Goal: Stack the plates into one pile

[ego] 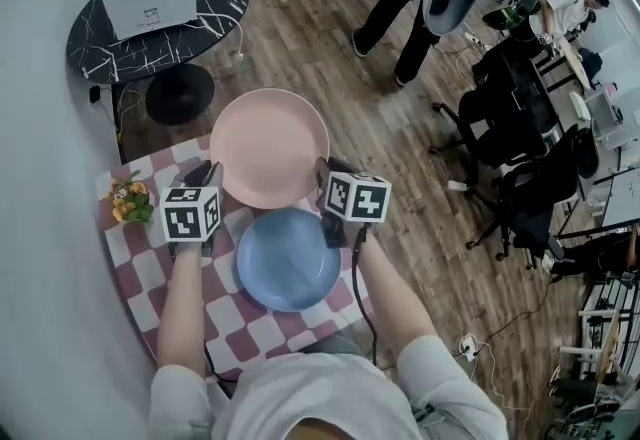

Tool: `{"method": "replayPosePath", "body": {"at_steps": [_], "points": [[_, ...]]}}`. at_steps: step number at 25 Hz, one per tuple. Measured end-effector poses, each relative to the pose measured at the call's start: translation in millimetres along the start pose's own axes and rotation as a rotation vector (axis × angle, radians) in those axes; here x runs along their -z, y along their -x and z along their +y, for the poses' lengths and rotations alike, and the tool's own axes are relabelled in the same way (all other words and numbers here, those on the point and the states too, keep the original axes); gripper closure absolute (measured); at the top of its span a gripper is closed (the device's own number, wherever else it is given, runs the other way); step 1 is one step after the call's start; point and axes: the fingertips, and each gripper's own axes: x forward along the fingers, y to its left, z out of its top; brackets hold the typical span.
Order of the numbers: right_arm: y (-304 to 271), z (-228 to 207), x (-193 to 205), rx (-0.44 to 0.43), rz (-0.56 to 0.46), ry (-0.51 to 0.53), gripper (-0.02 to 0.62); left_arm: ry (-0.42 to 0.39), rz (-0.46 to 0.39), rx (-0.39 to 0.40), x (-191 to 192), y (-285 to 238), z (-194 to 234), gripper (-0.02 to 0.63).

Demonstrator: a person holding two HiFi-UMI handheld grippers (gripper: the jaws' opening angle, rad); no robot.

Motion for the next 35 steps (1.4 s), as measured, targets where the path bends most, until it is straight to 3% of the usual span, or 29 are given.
{"method": "replayPosePath", "body": {"at_steps": [9,14,23,35], "points": [[57,20,2,-0.045,-0.084,0.039,0.541,-0.023,-0.076,-0.051,-2,62,-27,0.528],[87,24,9,-0.090,-0.103,0.061,0.543,0.003,-0.106,-0.095,10,97,-47,0.531],[127,11,44,-0.165,-0.072,0.069,0.549,0.073,-0.122,-0.164,51,143,-93,0.540],[140,-16,110,-0.195,0.043,0.090,0.551,0.152,-0.048,-0.237,124,158,-132,0.543]]}}
